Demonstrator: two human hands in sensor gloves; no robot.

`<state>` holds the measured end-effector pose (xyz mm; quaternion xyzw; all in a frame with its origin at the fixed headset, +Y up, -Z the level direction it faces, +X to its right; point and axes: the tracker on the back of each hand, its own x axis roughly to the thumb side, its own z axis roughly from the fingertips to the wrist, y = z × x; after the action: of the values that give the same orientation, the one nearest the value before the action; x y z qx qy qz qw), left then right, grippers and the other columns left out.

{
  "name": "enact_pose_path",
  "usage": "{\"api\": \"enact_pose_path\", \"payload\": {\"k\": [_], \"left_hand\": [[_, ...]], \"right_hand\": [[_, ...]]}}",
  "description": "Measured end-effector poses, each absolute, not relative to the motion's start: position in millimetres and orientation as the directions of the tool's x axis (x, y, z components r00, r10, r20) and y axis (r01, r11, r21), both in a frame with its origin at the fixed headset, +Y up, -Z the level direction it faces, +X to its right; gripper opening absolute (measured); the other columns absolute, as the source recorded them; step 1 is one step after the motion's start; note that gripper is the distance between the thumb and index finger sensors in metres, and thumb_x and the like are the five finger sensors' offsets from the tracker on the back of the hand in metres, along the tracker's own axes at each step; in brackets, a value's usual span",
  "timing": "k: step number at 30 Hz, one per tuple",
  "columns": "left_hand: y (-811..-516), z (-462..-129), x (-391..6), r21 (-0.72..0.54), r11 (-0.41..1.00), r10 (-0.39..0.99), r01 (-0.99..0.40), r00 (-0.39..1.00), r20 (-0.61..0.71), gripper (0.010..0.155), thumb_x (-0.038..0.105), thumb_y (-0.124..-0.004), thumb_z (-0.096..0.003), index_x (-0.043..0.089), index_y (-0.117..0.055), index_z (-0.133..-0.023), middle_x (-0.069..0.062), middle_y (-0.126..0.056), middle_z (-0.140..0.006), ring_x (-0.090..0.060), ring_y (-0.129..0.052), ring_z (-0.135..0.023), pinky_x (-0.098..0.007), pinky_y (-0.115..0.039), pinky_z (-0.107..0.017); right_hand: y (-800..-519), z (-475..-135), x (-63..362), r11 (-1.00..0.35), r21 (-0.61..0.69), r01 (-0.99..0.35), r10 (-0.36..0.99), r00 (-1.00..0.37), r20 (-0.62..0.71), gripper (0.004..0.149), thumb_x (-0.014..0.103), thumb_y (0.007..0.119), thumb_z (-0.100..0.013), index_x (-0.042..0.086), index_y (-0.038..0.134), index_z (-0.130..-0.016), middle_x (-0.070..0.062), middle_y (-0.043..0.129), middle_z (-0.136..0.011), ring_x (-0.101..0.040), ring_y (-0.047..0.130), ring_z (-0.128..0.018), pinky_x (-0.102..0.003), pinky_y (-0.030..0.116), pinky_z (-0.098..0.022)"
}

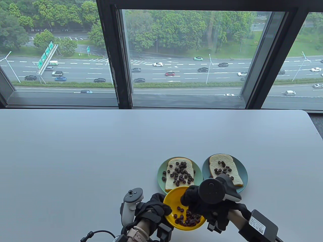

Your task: Sprinkle cranberries onto toast

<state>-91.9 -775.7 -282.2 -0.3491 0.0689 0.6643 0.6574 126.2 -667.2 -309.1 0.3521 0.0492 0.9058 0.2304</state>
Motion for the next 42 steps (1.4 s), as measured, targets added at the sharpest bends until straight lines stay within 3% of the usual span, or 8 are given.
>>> {"api": "enact_pose_path", "payload": {"k": [9, 16, 21, 33, 38, 42], "left_hand": [[-776.8, -282.7, -90.7, -0.372, -0.138, 0.820, -0.918, 0.104, -0.563, 0.059, 0.017, -0.076, -0.0404, 0.019, -0.045, -0.090, -0.021, -0.064, -0.070, -0.037, -0.080, -0.038, -0.034, -0.099, -0.011], [-777.5, -282.6, -91.9, -0.374, -0.123, 0.815, -0.919, 0.122, -0.567, 0.059, 0.017, -0.076, -0.0406, 0.019, -0.044, -0.090, -0.021, -0.063, -0.070, -0.037, -0.080, -0.038, -0.034, -0.098, -0.012], [-777.9, -283.3, -92.9, -0.367, -0.113, 0.815, -0.923, 0.125, -0.565, 0.059, 0.017, -0.076, -0.0406, 0.019, -0.044, -0.090, -0.021, -0.064, -0.070, -0.037, -0.080, -0.038, -0.034, -0.098, -0.012], [-779.8, -286.4, -98.7, -0.350, -0.115, 0.807, -0.930, 0.118, -0.578, 0.059, 0.017, -0.076, -0.0406, 0.018, -0.044, -0.090, -0.021, -0.063, -0.070, -0.037, -0.080, -0.038, -0.034, -0.098, -0.011], [-780.2, -286.7, -99.4, -0.354, -0.110, 0.804, -0.929, 0.126, -0.581, 0.059, 0.018, -0.076, -0.0407, 0.019, -0.044, -0.090, -0.021, -0.063, -0.070, -0.037, -0.080, -0.039, -0.034, -0.098, -0.012], [-780.4, -286.6, -99.0, -0.362, -0.103, 0.805, -0.926, 0.136, -0.577, 0.059, 0.017, -0.076, -0.0407, 0.018, -0.044, -0.090, -0.021, -0.063, -0.070, -0.037, -0.080, -0.038, -0.034, -0.098, -0.011]], "right_hand": [[-667.0, -351.7, 180.8, -0.820, 0.211, -0.531, 0.569, -0.720, 0.398, 0.038, 0.027, 0.088, -0.025, 0.031, 0.080, -0.062, 0.000, 0.083, -0.068, -0.021, 0.094, -0.045, -0.012, 0.098, -0.014], [-687.8, -410.9, 245.8, -0.870, -0.003, -0.494, 0.494, -0.870, -0.012, 0.038, 0.027, 0.088, -0.026, 0.033, 0.079, -0.063, 0.002, 0.082, -0.069, -0.020, 0.093, -0.047, -0.012, 0.097, -0.016], [-716.6, -444.7, 280.0, -0.883, -0.037, -0.467, 0.463, -0.858, -0.224, 0.038, 0.027, 0.087, -0.027, 0.033, 0.079, -0.064, 0.002, 0.081, -0.071, -0.020, 0.093, -0.049, -0.013, 0.097, -0.017], [-744.8, -479.5, 277.5, -0.945, 0.026, -0.327, 0.308, -0.910, -0.277, 0.039, 0.027, 0.085, -0.031, 0.034, 0.076, -0.068, 0.002, 0.077, -0.075, -0.020, 0.091, -0.055, -0.014, 0.095, -0.026], [-745.0, -477.0, 276.5, -0.951, 0.023, -0.307, 0.292, -0.923, -0.250, 0.043, 0.028, 0.082, -0.033, 0.032, 0.074, -0.075, 0.000, 0.076, -0.080, -0.021, 0.091, -0.058, -0.020, 0.094, -0.032], [-744.9, -470.7, 278.5, -0.929, 0.013, -0.371, 0.361, -0.911, -0.201, 0.046, 0.029, 0.081, -0.034, 0.032, 0.071, -0.079, -0.001, 0.073, -0.084, -0.023, 0.088, -0.064, -0.025, 0.092, -0.038]]}}
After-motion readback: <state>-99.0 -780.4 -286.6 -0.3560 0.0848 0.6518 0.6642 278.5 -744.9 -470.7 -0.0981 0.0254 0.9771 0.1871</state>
